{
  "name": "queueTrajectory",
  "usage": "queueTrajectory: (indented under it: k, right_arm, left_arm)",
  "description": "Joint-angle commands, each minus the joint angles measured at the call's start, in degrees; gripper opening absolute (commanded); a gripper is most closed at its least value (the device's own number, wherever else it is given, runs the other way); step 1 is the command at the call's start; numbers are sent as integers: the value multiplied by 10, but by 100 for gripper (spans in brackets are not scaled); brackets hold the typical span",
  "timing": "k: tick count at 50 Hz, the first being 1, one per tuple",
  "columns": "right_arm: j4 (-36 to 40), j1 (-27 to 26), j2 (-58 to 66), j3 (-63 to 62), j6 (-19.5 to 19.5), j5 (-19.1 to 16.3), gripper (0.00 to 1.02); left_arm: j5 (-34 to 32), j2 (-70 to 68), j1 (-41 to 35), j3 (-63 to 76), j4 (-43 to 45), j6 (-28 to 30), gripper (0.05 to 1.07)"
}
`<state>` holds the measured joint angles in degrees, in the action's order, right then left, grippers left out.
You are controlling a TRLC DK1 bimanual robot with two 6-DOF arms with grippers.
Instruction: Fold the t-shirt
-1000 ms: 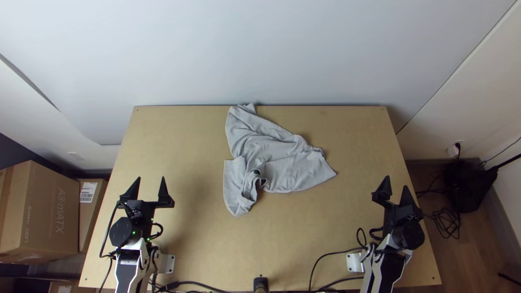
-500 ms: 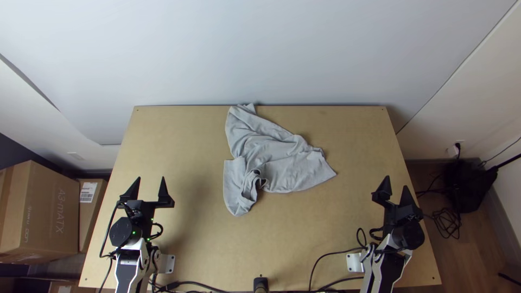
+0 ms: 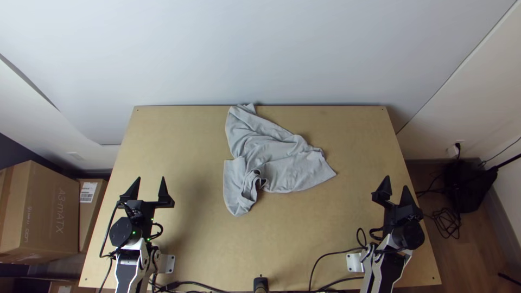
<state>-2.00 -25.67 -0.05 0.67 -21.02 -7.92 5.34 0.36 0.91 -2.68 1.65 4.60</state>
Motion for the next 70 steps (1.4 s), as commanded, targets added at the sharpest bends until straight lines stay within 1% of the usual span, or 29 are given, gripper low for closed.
queueTrajectory:
  k: [1, 17, 23, 26, 28, 35, 40, 43, 48, 59, 68, 70]
  right_arm:
    - [8, 0, -2, -4, -12, 4, 99]
    - [8, 1, -2, -3, -12, 3, 99]
    - [8, 36, -2, -4, -10, 5, 99]
    - [8, 40, -2, -4, -12, 5, 99]
    - [8, 54, -2, -4, -15, 5, 99]
    - [12, 141, -1, -3, -9, 14, 99]
    - [12, 182, -2, -3, -2, 15, 99]
    - [12, 181, -2, -3, 6, 15, 99]
    - [11, 181, -2, 0, 8, 14, 99]
    - [-12, 195, -2, 27, 26, 11, 99]
    - [-42, 196, 0, 54, 66, 11, 99]
    - [-43, 197, 0, 60, 68, 10, 99]
  left_arm:
    - [0, -4, 1, 26, -8, 8, 103]
    - [-6, -4, 5, 26, -9, 13, 103]
    - [-8, -4, 3, 26, -9, 12, 103]
    - [-12, -4, 1, 26, -9, 9, 103]
    - [-12, -4, 1, 26, -9, 11, 103]
    - [-12, -1, 13, 25, -16, 10, 103]
    - [-11, -4, 21, 25, -14, 9, 103]
    - [-12, -4, 26, 25, -14, 9, 103]
    - [-12, -4, 38, 20, -11, 9, 103]
    - [-12, -4, 35, -31, -50, 8, 103]
    - [-13, -2, 23, -80, -70, 8, 103]
    - [-13, 0, 18, -92, -72, 8, 103]
